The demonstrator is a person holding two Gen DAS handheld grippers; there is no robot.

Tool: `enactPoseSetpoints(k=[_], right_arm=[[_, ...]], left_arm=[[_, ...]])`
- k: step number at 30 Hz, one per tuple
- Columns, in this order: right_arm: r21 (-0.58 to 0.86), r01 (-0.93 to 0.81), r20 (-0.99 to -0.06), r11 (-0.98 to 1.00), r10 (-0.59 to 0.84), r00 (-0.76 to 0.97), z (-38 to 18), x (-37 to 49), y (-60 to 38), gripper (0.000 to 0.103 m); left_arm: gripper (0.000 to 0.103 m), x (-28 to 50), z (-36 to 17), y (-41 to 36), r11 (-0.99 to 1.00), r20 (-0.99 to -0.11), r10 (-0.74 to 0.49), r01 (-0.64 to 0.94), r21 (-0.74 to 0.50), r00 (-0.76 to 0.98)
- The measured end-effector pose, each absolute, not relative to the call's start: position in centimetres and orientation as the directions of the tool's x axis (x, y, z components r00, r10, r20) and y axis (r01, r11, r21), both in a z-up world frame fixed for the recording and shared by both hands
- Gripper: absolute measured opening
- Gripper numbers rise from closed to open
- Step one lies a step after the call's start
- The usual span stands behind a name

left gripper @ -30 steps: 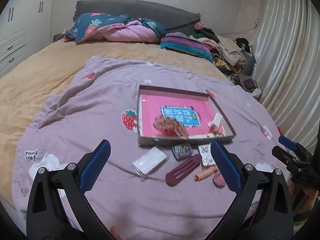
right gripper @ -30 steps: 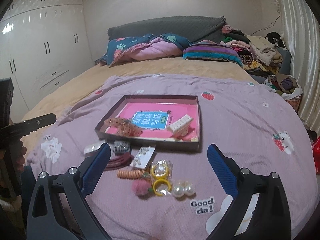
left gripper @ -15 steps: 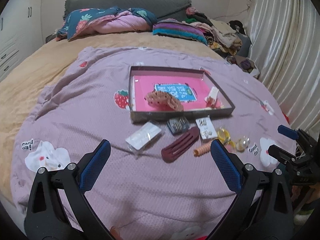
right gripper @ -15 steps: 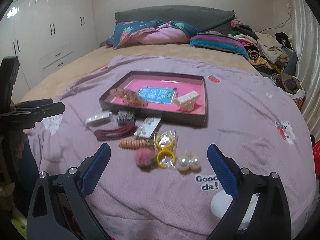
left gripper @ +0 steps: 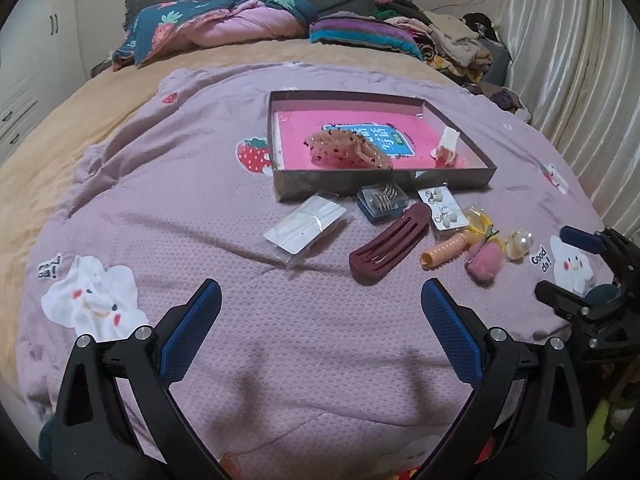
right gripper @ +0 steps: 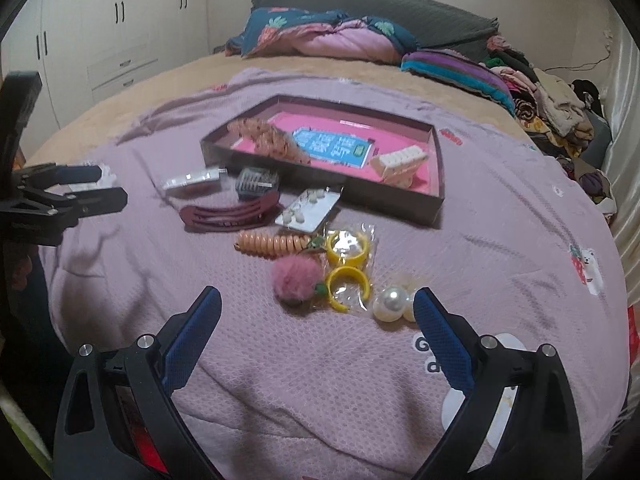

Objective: Organize jewelry
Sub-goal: 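Grasp the maroon snap clip with the left tool while the right tool grasps the pink pompom clip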

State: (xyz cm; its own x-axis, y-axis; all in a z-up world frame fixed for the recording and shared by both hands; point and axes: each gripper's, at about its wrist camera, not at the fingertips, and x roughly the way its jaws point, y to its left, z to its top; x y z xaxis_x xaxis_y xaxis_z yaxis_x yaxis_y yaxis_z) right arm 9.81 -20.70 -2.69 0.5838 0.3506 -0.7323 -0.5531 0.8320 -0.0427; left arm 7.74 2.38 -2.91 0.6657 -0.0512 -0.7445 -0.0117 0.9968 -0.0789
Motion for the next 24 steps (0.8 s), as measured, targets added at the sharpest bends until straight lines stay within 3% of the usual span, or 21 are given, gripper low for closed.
enactPoseSetpoints(k=[13,20,24], right_arm=[[-0.045,-0.604,-0.782,0.796,0.347,0.517,-6.3,12.6,-18.1,0.067],[-0.026,-0.619,-0.805,0.785,0.351,0.478,-7.5,13.6,-17.7,0.033],[0.014,-0.602,-0.787,0.798,0.38,0.486,-6.9,13.8,-18.8,0.03]], left_arm=[[0.09,10.5,-5.6,-0.4,0.992,-0.782,-0.094,0.122,-0.023,0.616],[0.077,12.9,-6.8,-1.6,0.986,-0.804,-0.087,0.166,0.015,0.589],[0.065,14.3,-7.8,-2.4,0.979,-0.823,-0.094,0.203,0.027,0.56]])
